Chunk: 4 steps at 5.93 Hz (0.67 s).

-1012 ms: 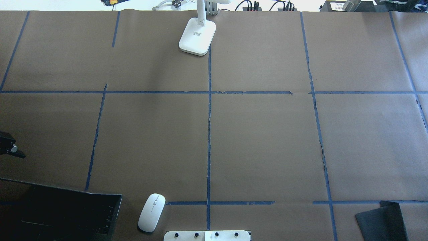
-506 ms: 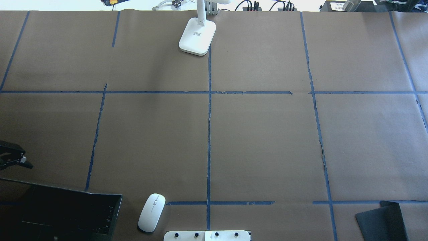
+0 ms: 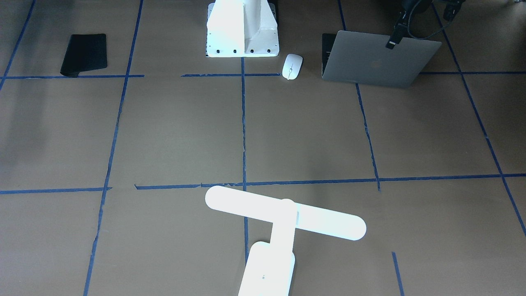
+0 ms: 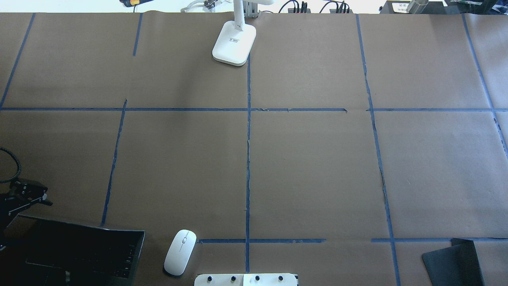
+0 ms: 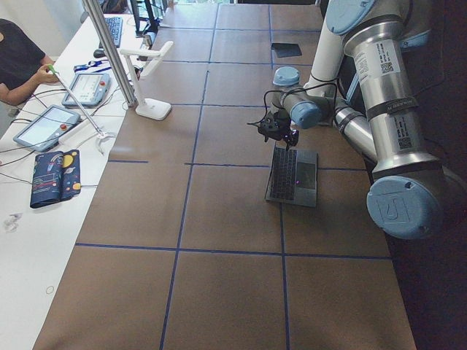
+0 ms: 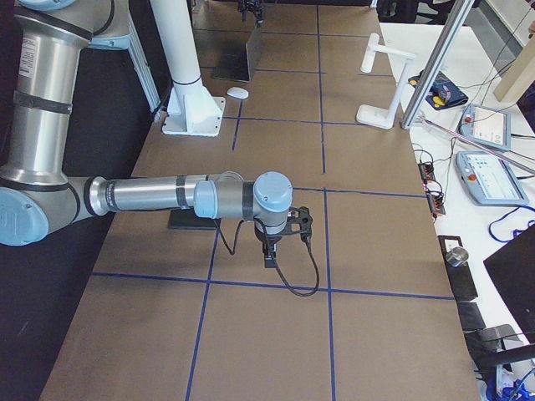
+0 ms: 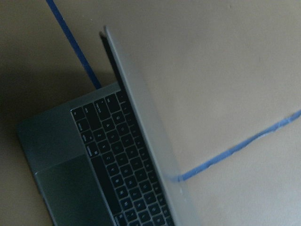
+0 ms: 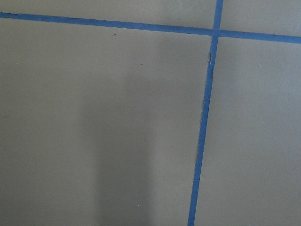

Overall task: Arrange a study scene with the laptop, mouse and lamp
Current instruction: 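Lower the left gripper and grasp the edge of the open grey laptop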

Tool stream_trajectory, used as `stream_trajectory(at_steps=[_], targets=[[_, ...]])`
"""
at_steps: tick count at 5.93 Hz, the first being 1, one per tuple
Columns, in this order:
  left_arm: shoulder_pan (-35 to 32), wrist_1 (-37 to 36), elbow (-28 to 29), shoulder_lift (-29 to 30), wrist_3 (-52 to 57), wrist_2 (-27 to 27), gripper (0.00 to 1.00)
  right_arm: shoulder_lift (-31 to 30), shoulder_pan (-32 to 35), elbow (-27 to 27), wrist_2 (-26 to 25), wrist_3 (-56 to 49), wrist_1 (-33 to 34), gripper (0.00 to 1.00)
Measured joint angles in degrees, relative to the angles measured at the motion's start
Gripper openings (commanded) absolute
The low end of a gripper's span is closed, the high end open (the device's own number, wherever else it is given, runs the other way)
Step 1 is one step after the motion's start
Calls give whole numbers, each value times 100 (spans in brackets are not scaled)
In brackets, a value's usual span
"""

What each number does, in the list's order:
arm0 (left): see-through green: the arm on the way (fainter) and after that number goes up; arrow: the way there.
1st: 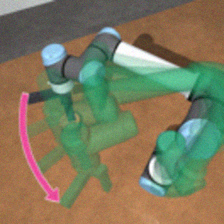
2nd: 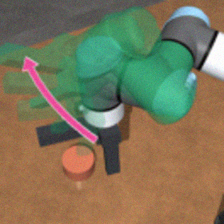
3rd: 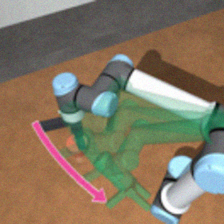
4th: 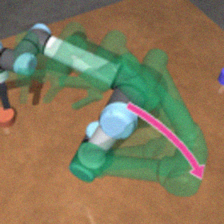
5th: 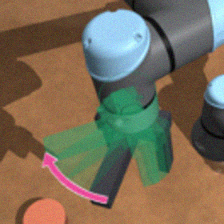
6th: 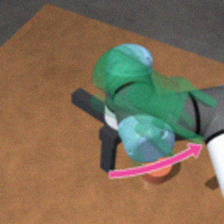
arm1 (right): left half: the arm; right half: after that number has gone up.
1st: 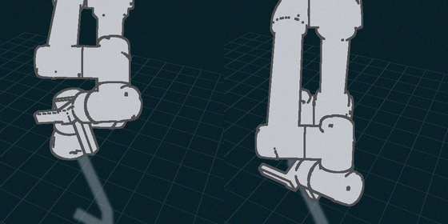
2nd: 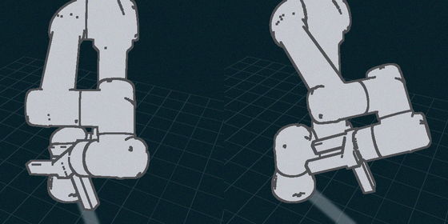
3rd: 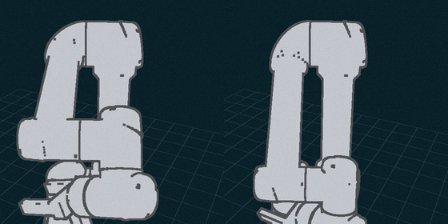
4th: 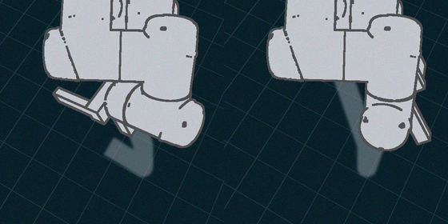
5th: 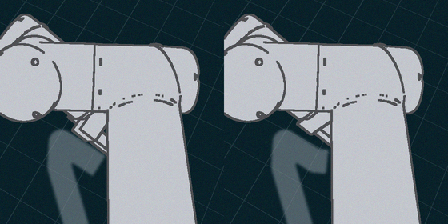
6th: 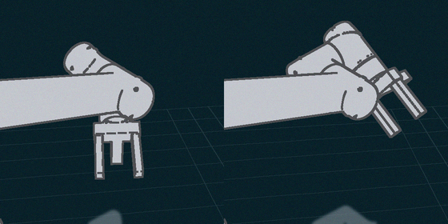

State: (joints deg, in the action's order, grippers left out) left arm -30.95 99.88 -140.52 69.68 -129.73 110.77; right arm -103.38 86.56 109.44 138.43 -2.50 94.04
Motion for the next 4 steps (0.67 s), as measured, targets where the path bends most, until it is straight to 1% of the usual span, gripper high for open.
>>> stream_trajectory(at_steps=[1,2,4], targets=[[27,2,87,89,-170,-70,6,-4,0,4,0,-1,0,100],[31,-4,144,200,-369,-62,0,-9,1,10,0,2,1,100],[16,-21,156,317,-685,-25,0,-14,-1,15,0,-1,1,100]])
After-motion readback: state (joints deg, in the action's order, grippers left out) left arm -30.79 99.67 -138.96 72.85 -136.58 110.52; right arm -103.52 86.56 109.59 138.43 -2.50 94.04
